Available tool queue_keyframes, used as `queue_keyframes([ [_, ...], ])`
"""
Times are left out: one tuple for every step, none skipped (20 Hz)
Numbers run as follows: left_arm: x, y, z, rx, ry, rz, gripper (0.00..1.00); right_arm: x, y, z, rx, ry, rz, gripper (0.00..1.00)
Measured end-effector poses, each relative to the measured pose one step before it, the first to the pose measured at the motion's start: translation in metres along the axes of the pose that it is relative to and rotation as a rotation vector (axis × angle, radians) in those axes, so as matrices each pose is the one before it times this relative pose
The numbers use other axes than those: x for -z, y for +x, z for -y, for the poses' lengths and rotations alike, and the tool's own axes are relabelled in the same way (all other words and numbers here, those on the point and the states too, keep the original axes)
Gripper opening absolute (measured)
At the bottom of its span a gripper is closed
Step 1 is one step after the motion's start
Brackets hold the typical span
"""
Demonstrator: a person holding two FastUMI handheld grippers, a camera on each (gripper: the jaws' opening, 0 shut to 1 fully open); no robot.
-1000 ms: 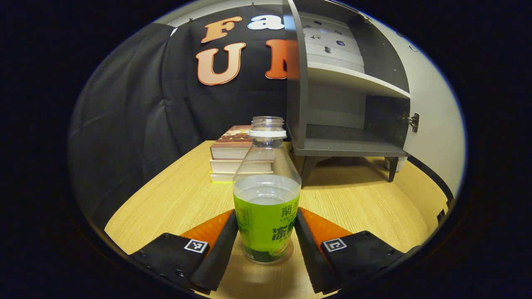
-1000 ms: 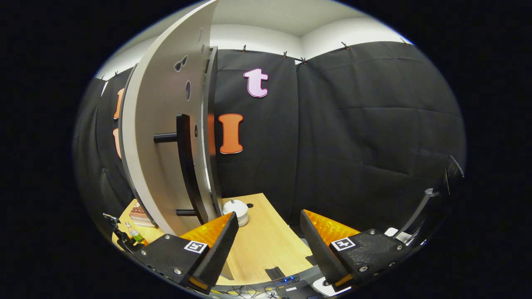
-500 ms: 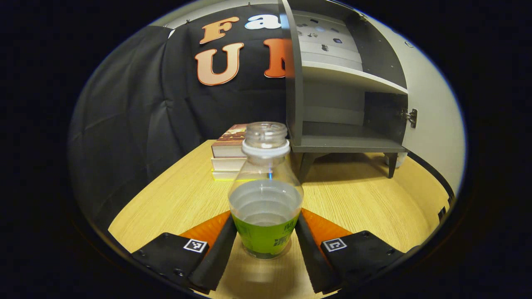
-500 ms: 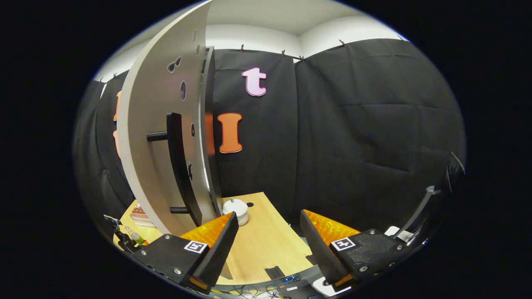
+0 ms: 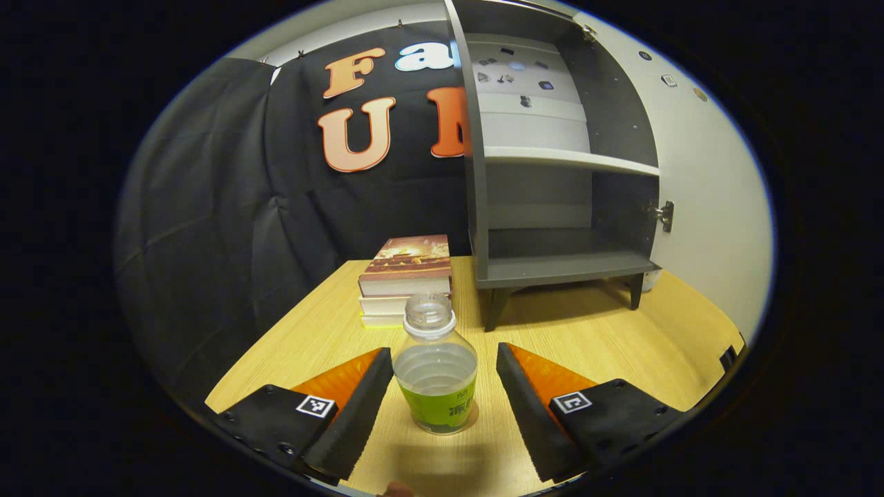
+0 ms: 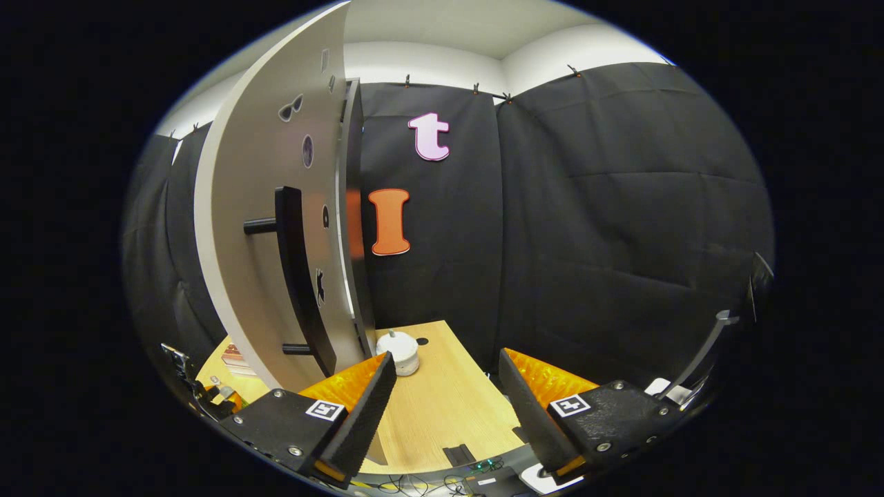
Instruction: Open the cabinet door with the right hand, grasp the bottle in the cabinet with the left hand and place it on the coaster, then close the cabinet door with the right hand.
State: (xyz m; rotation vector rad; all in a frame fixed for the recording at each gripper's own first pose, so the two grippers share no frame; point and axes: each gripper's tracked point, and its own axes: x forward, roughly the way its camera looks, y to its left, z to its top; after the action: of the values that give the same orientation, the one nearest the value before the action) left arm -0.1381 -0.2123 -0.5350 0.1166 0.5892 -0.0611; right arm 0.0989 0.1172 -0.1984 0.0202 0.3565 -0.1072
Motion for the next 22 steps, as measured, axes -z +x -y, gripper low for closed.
queue_keyframes([
  [-0.0091, -0.00629, -0.00226, -0.00443, -0.00609, 0.01255, 0.99, -0.00176, 0.00121, -0.00157, -0.00842, -0.0001, 0.00306, 0.93],
  [-0.0099, -0.00684, -0.00034, -0.00125, -0.0096, 0.01515, 0.99, -0.00211, 0.00097, -0.00152, -0.00854, -0.00131, 0.00387, 0.93],
  [-0.01202, -0.00773, -0.00108, 0.00106, -0.01044, 0.0156, 0.99, -0.00252, 0.00084, -0.00112, -0.00803, -0.00188, 0.00524, 0.93],
  [-0.01287, -0.00926, -0.00155, -0.00094, -0.01062, 0.01724, 0.99, -0.00228, 0.00118, -0.00141, -0.00875, -0.00241, 0.00586, 0.98],
  [-0.01338, -0.00916, -0.00022, 0.00463, -0.01114, 0.015, 0.99, -0.00256, 0.00074, -0.00196, -0.0103, -0.00191, 0.00522, 0.98],
  [-0.01445, -0.00726, -0.00113, 0.00351, -0.00942, 0.01542, 0.99, -0.00258, 0.00092, -0.00202, -0.01143, -0.00141, 0.00439, 0.93],
  [-0.01504, -0.00877, -0.00113, 0.00206, -0.00482, 0.01439, 0.99, -0.0028, 0.00091, -0.00196, -0.01116, -0.00141, 0.00541, 0.93],
  [-0.01562, -0.00804, -0.00311, -0.0027, 0.00349, 0.01567, 0.99, -0.00273, 0.00118, -0.00232, -0.01111, -0.00233, 0.00634, 0.93],
  [-0.01582, -0.00739, -0.0044, -0.00608, 0.00786, 0.01337, 0.98, -0.00337, 0.00179, -0.00205, -0.01044, -0.0024, 0.00631, 0.98],
  [-0.01563, -0.00695, -0.00304, -0.00209, 0.00406, 0.01352, 0.99, -0.00266, 0.00076, -0.00248, -0.01161, -0.00203, 0.00598, 0.98],
  [-0.01396, -0.00588, -0.00288, -0.00289, 0.00044, 0.00955, 0.99, -0.00236, -0.00086, -0.00295, -0.01256, -0.00248, 0.00551, 0.93],
  [-0.01493, -0.00616, -0.00379, 0.00085, -0.00005, 0.01086, 0.99, -0.00213, 0.00107, -0.00362, -0.01289, -0.0029, 0.00511, 0.98],
  [-0.01642, -0.00618, -0.0044, -0.00561, -0.00106, 0.01764, 0.99, -0.00097, -0.00068, -0.00212, -0.00385, -0.00637, 0.0031, 0.98],
  [-0.01767, -0.00519, -0.00622, -0.01173, 0.00025, 0.02009, 1.0, -0.0012, 0.00031, 0.00086, 0.0024, -0.01097, 0.00379, 0.92],
  [-0.01585, -0.00481, -0.00542, -0.00819, 0.00299, 0.01502, 1.0, 0.00011, 0.00175, 0.00042, 0.00196, -0.00608, 0.00073, 0.92],
  [-0.01592, -0.00363, -0.00442, -0.00771, 0.00235, 0.01337, 0.99, -0.00031, 0.0002, -0.0005, 0.00091, 0.00023, -0.00095, 0.92],
  [-0.0147, -0.00214, -0.0047, -0.00568, 0.00015, 0.01567, 0.98, 0.00074, 0.00085, -0.00077, 0.00122, 0.00357, -0.00183, 0.98],
  [-0.01383, -0.00272, -0.00297, -0.00131, -0.00112, 0.01022, 1.0, 0.00008, -0.00022, -0.00085, 0.00071, 0.00272, -0.00176, 0.98],
  [-0.01201, -0.00244, -0.00297, -0.00057, -0.00462, 0.00725, 0.99, 0.00097, -0.0024, -0.00142, 0.00191, 0.00147, -0.0001, 0.92],
  [-0.01007, -0.00166, -0.00388, -0.00322, -0.00511, 0.00547, 0.99, -0.00039, -0.00061, -0.00265, 0.0009, -0.00248, -0.00094, 0.91],
  [-0.01169, -0.00269, -0.00407, -0.00518, -0.00504, 0.00665, 0.98, -0.00116, 0.00005, -0.00333, 0.00109, -0.00476, 0.0002, 0.98],
  [-0.01099, -0.00089, -0.00397, -0.00315, -0.00584, 0.01021, 0.98, 0.00041, -0.00139, -0.00166, 0.00227, -0.00503, 0.0004, 0.98],
])
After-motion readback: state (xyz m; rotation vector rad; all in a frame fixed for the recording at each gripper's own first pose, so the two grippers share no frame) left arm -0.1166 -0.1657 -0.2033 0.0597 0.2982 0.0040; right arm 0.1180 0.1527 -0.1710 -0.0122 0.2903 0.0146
